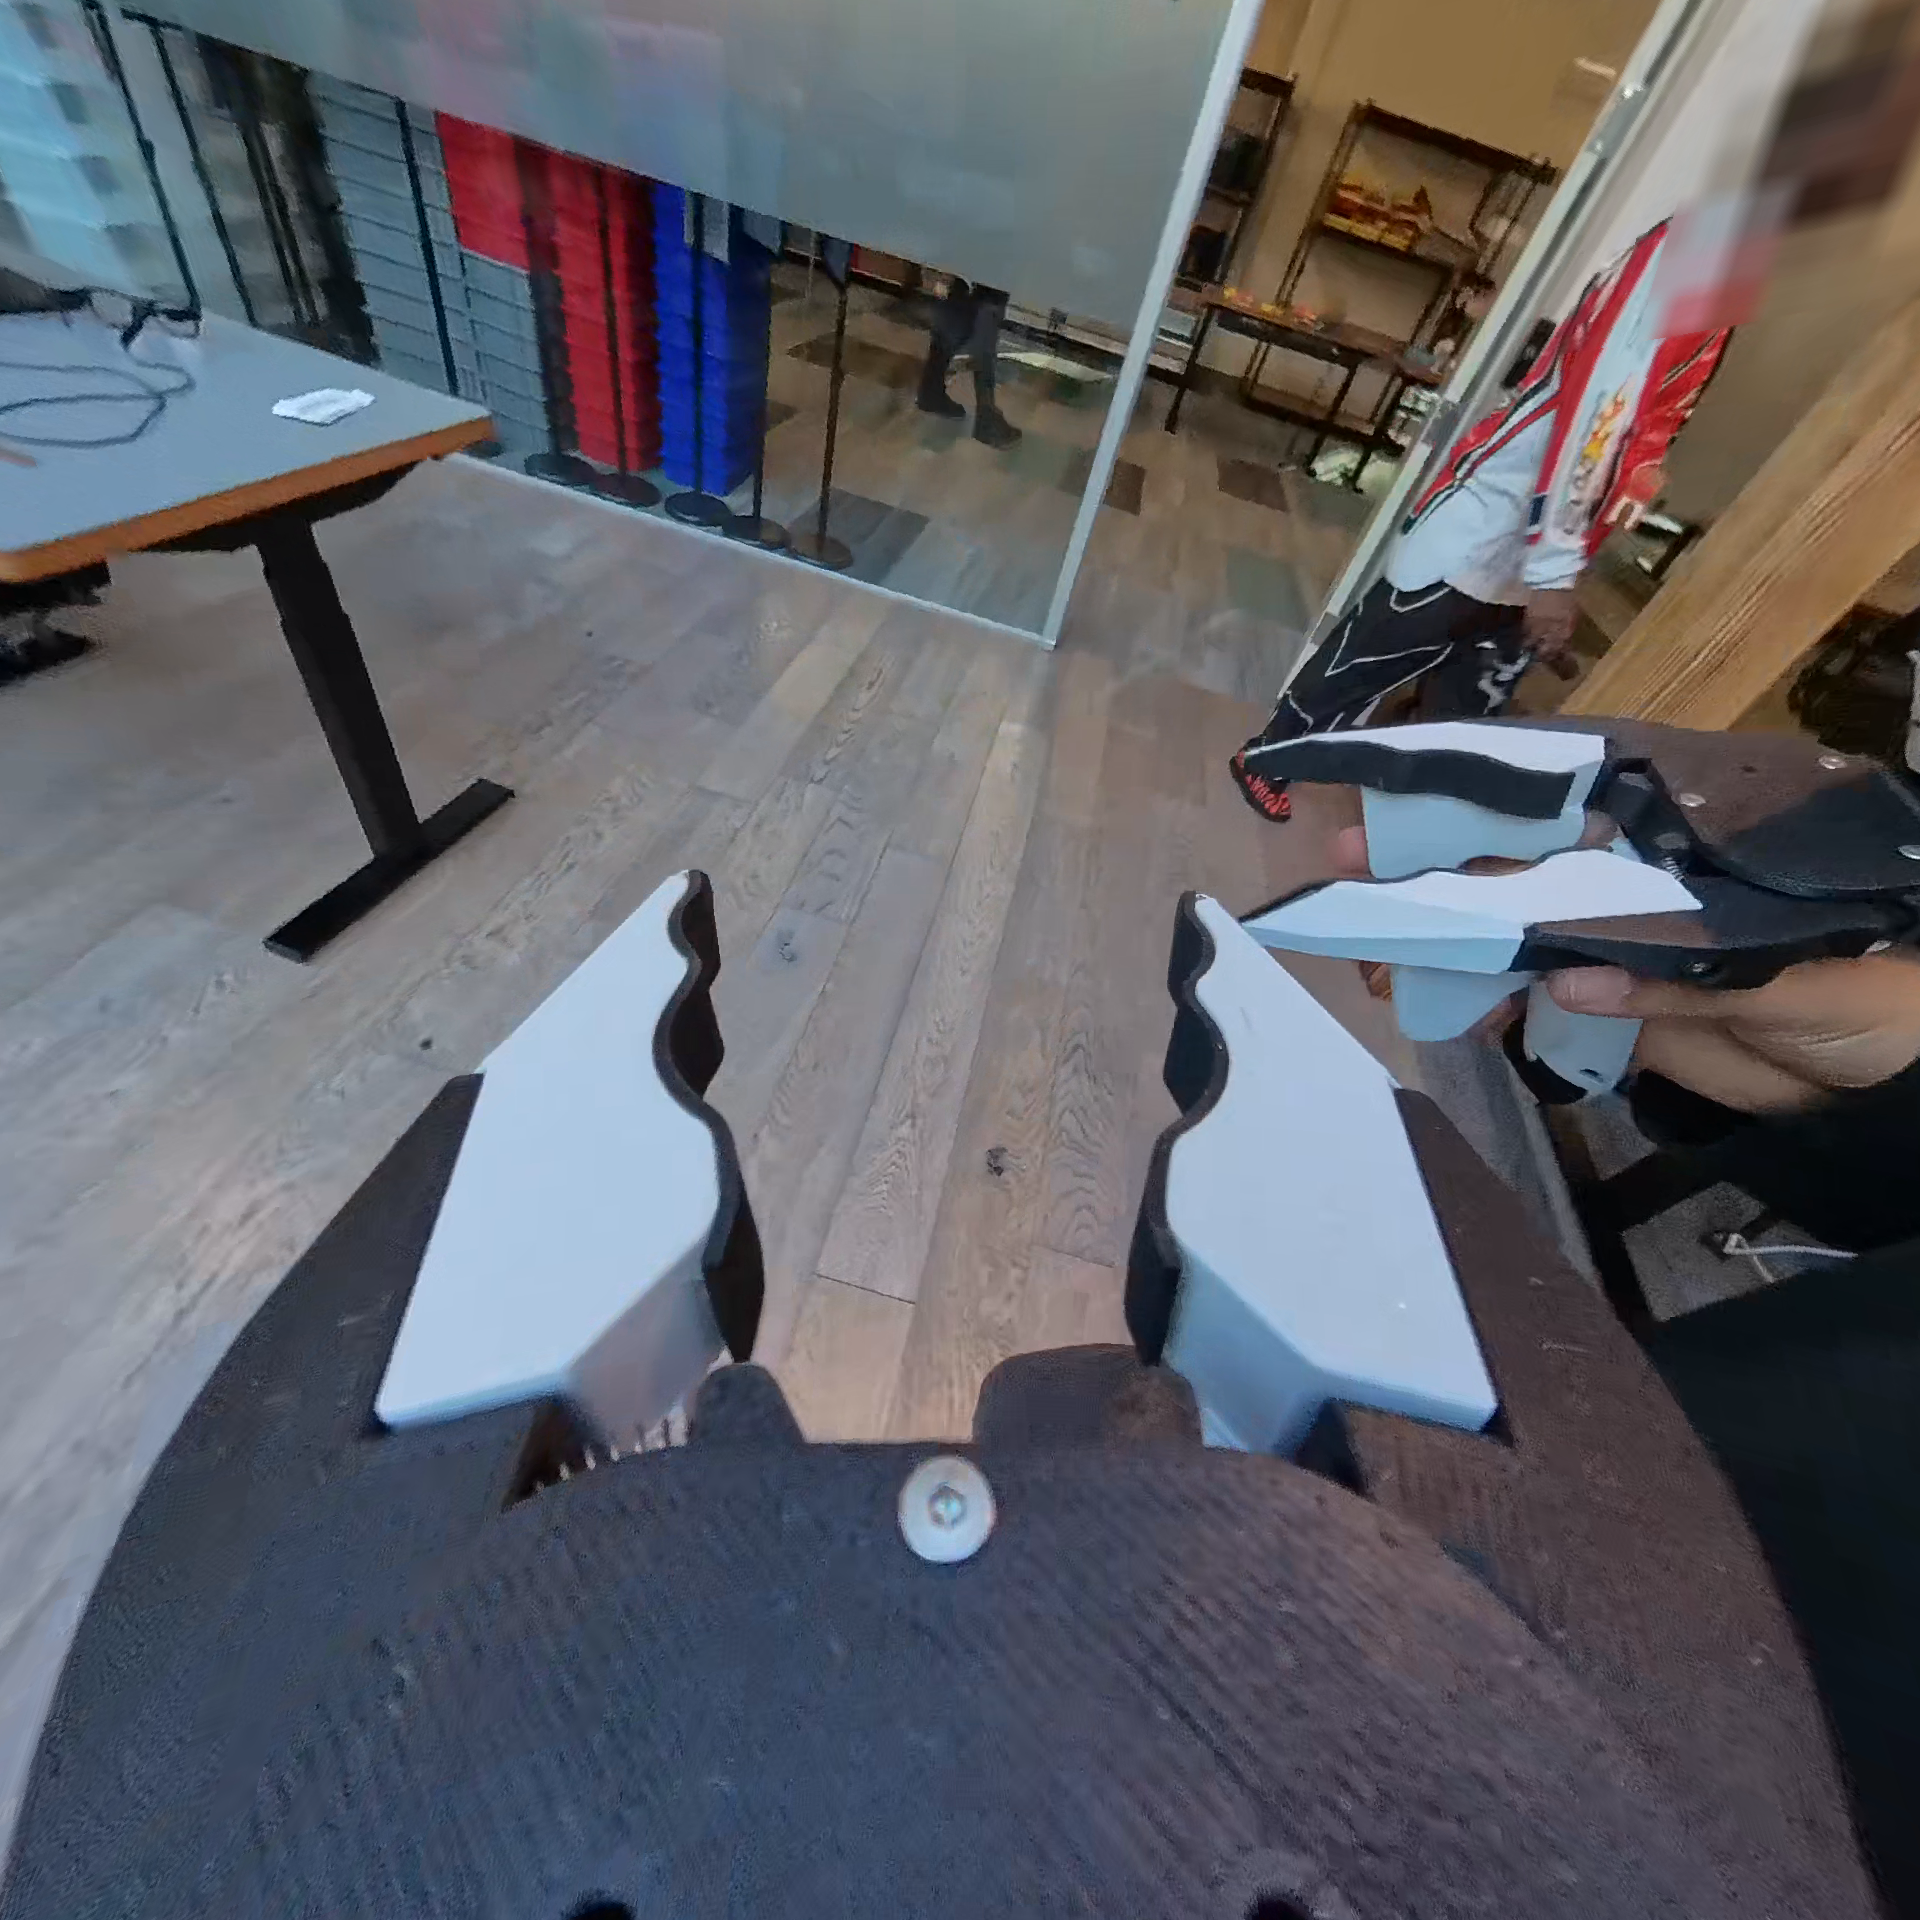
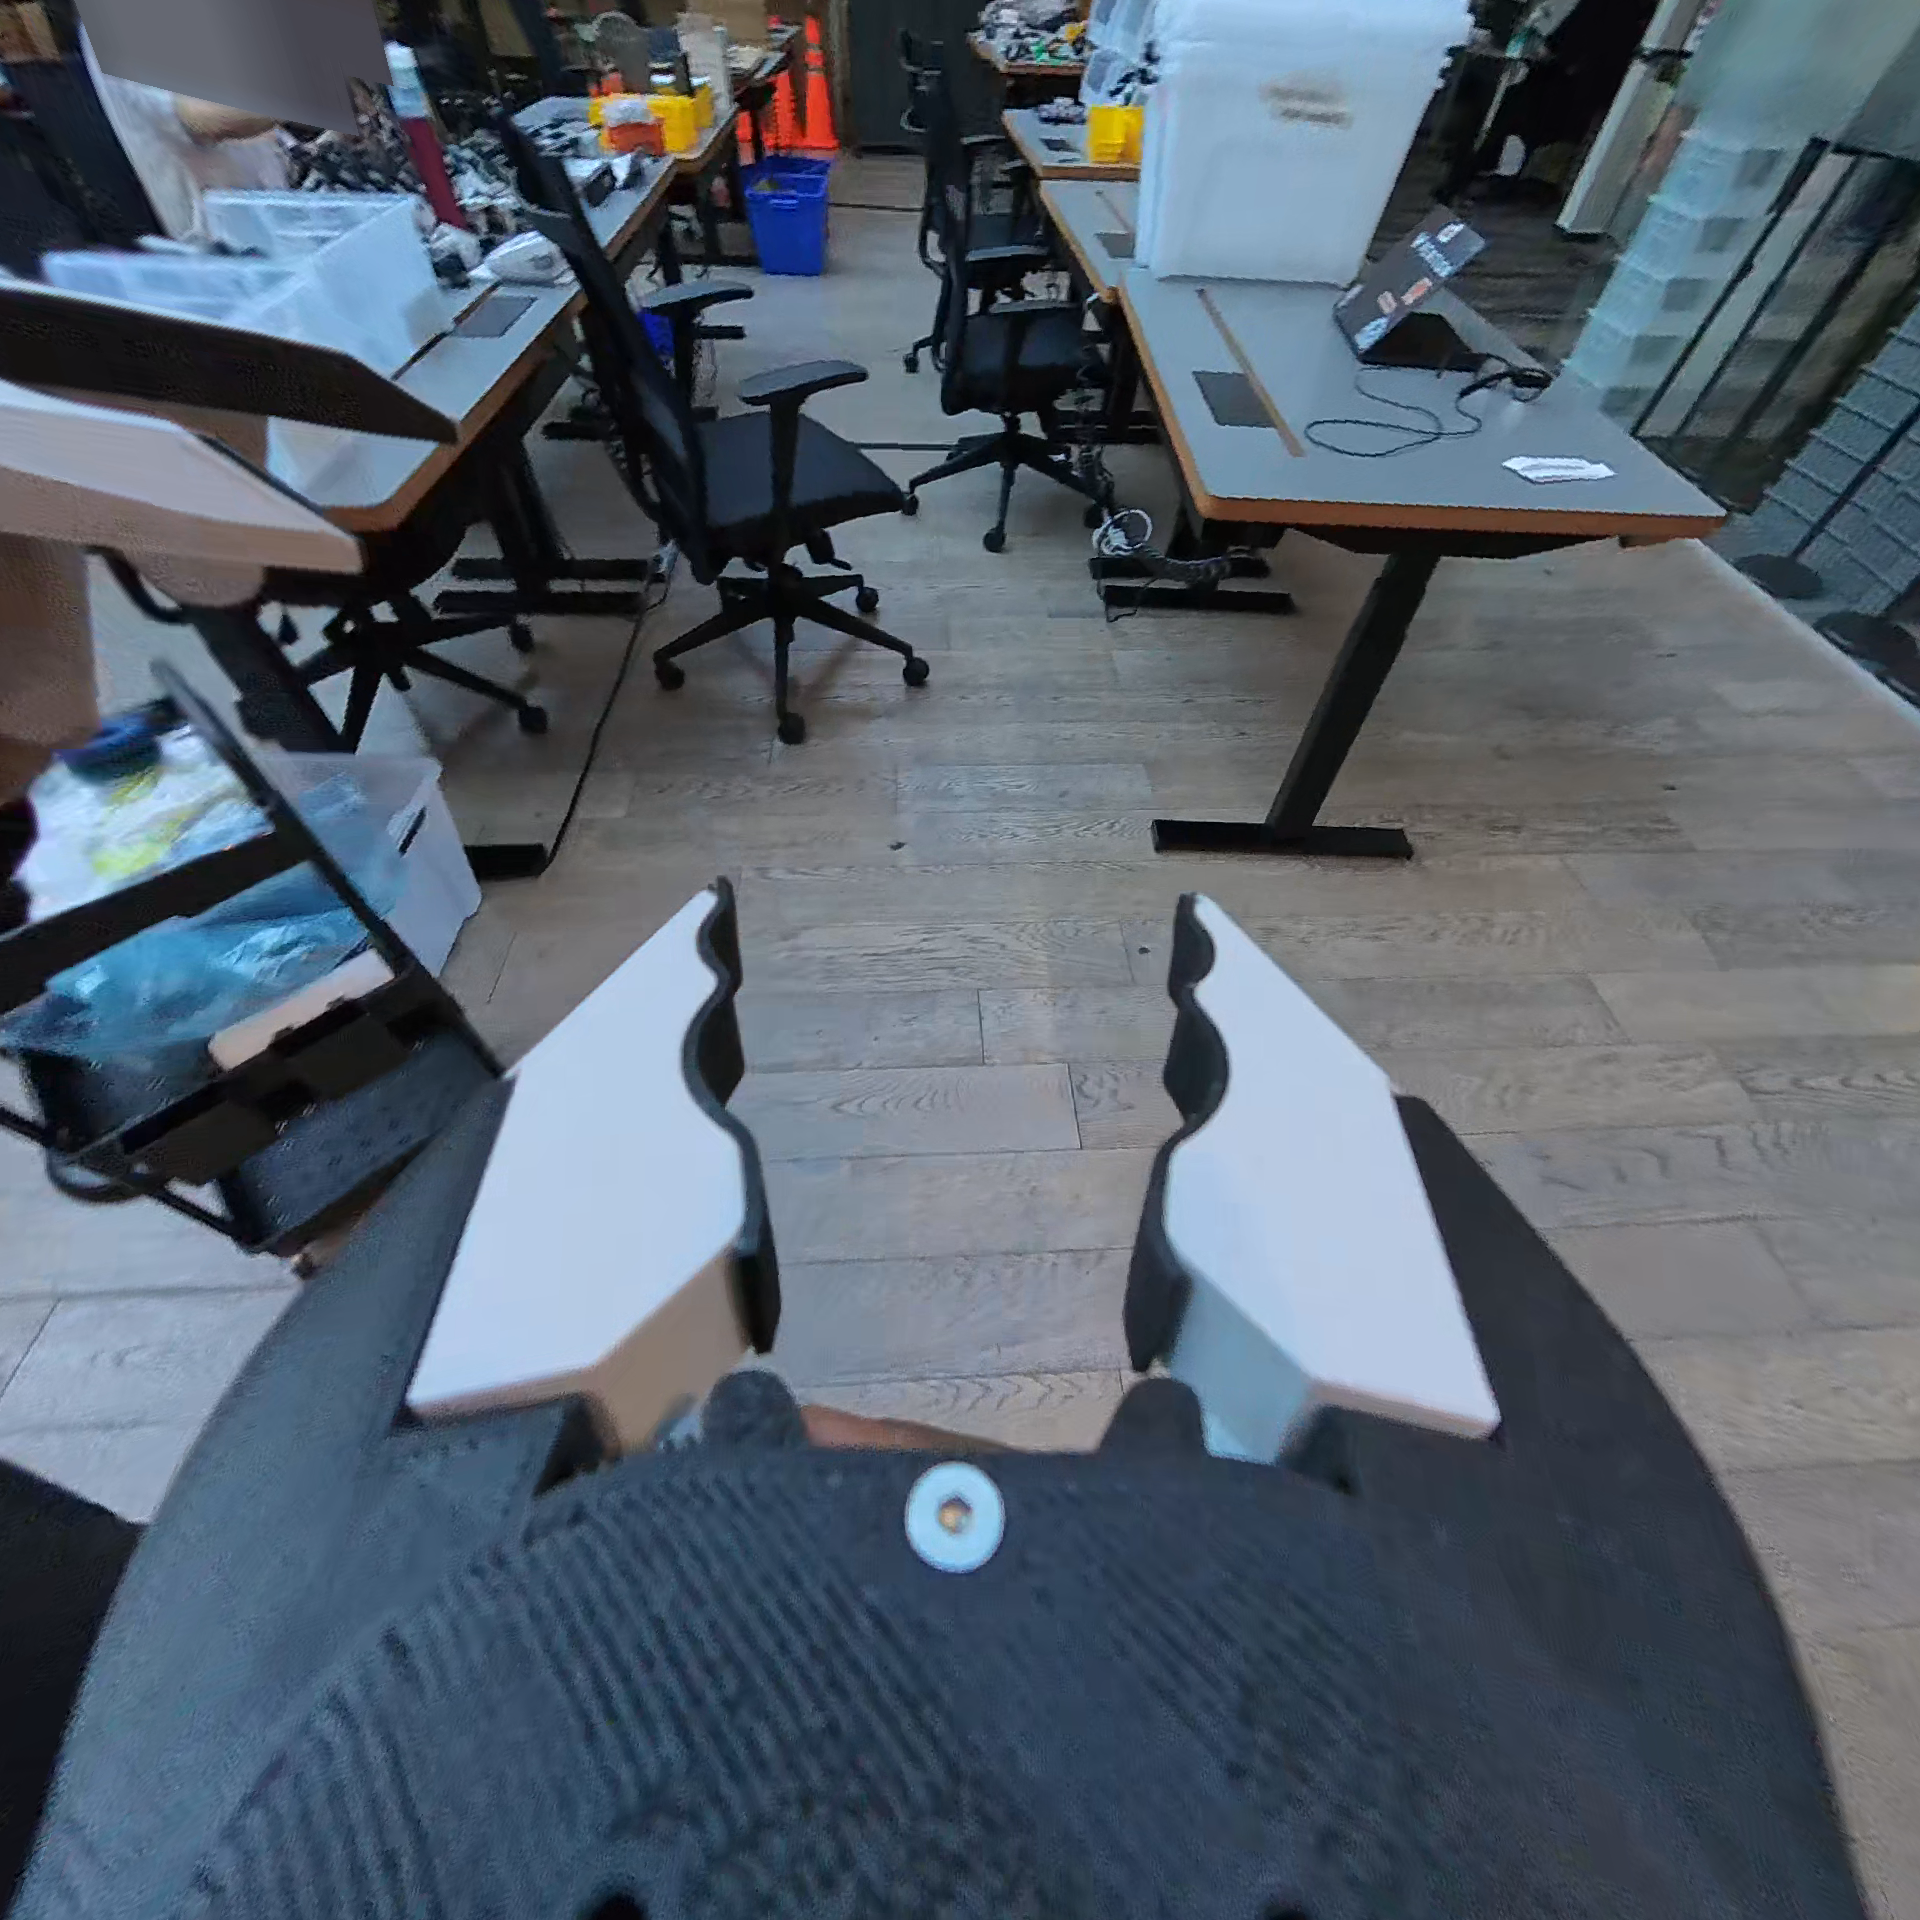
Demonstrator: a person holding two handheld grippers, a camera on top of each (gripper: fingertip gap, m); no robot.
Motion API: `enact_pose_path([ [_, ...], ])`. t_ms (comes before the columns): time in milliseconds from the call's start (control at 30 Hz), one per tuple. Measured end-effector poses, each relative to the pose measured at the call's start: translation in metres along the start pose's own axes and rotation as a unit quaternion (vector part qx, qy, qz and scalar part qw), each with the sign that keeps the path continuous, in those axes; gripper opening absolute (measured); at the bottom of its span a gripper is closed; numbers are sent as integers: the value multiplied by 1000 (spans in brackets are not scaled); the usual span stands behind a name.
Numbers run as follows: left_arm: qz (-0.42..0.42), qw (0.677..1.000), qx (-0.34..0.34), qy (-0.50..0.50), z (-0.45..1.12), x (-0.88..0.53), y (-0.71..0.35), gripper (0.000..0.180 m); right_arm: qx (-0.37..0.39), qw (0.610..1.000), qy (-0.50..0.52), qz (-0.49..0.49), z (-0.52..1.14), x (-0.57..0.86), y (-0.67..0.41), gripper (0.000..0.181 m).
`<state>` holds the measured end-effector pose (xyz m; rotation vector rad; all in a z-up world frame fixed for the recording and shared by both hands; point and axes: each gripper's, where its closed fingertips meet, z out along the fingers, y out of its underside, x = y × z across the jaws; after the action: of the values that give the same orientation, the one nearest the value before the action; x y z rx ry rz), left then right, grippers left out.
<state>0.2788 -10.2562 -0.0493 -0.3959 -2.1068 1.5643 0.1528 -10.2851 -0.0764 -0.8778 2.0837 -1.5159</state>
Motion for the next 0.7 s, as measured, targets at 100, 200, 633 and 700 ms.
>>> enact_pose_path([
  [100, 32, 999, -19, 11, 70, -58, -15, 83, -4, 999, 35, 38, 63, 56, 13, 78],
  [200, 12, 998, -39, 36, 155, -111, -19, 83, -3, 996, 44, 75, 132, 120, 24, 65],
  [633, -22, 993, -56, 101, 545, -312, -169, 78, 0, 997, 76, 23, 406, 466, -113, 61],
  [700, -47, 993, -40, 104, 600, -351, -182, 75, 5, 997, 78, 22, 450, 507, -124, 59],
])
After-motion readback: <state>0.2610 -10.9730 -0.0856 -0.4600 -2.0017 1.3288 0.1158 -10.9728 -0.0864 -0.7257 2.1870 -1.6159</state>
